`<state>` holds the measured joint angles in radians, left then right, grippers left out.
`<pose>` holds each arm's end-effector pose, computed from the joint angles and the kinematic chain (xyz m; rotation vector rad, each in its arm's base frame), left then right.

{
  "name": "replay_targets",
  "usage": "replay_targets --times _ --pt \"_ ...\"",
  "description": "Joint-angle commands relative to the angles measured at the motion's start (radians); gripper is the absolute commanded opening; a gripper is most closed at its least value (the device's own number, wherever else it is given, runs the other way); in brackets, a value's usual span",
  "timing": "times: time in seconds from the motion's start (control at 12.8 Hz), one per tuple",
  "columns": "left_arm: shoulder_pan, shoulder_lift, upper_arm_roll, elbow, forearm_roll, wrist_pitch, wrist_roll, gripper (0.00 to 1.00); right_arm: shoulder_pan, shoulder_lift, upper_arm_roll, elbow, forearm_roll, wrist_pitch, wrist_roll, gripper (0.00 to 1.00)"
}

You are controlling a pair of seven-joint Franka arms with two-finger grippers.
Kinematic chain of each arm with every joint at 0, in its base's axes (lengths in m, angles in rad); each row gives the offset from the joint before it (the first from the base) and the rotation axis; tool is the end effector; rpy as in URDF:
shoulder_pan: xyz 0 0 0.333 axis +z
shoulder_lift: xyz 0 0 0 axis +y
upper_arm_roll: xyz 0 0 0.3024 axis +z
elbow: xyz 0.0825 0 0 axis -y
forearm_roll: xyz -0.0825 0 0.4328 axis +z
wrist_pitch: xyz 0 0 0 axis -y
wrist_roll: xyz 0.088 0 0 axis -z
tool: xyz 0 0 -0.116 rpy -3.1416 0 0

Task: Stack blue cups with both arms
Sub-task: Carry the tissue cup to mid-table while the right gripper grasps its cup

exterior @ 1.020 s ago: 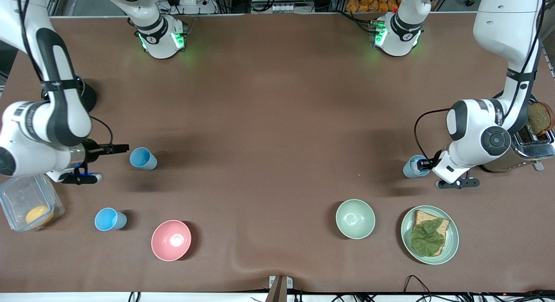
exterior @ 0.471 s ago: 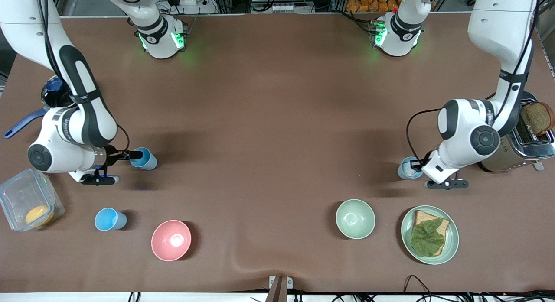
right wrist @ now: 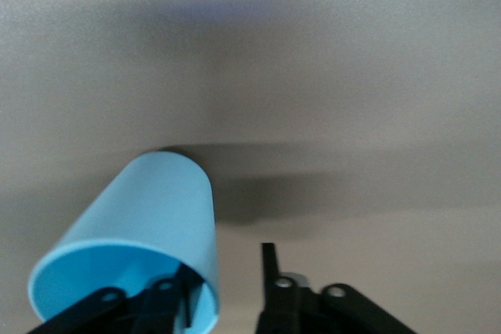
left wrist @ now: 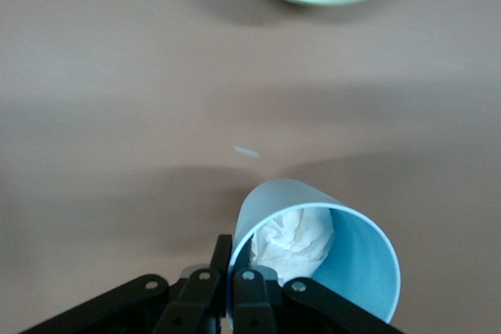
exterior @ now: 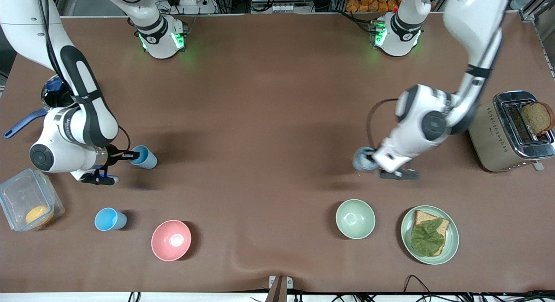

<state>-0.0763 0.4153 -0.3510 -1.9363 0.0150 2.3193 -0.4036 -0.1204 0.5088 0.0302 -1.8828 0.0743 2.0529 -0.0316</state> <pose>0.5930 -0.2661 0.2273 3.0257 -0.0104 -0.0883 0.6173 -0.0510 0.1581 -3.0005 0.1586 0.5059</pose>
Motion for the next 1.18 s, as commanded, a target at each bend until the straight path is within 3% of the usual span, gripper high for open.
replay_targets --times 0.0,0.31,0.63,0.78,0.94,1.1 --pt "-0.122 0.013 -0.039 0.046 -0.001 -0.021 -0.199 0.00 -0.001 -0.035 0.005 -0.015 0.010 -0.016 0.016 0.00" --pt "-0.311 0.167 -0.034 0.190 0.014 -0.015 -0.417 0.00 0.019 -0.094 0.013 -0.004 0.025 -0.104 0.038 0.00" --pt "-0.492 0.299 0.039 0.310 0.106 -0.009 -0.530 0.00 0.155 -0.153 0.014 -0.003 0.087 -0.152 0.299 0.00" --pt "-0.522 0.326 0.050 0.333 0.118 -0.006 -0.558 0.00 0.191 -0.174 0.014 -0.003 0.154 -0.172 0.367 0.00" --pt "-0.511 0.313 0.050 0.333 0.123 -0.008 -0.589 0.99 0.205 -0.206 0.014 -0.004 0.217 -0.212 0.396 0.00" --pt "-0.485 0.265 0.050 0.330 0.123 -0.029 -0.619 1.00 0.241 -0.242 0.014 -0.007 0.281 -0.227 0.470 0.00"
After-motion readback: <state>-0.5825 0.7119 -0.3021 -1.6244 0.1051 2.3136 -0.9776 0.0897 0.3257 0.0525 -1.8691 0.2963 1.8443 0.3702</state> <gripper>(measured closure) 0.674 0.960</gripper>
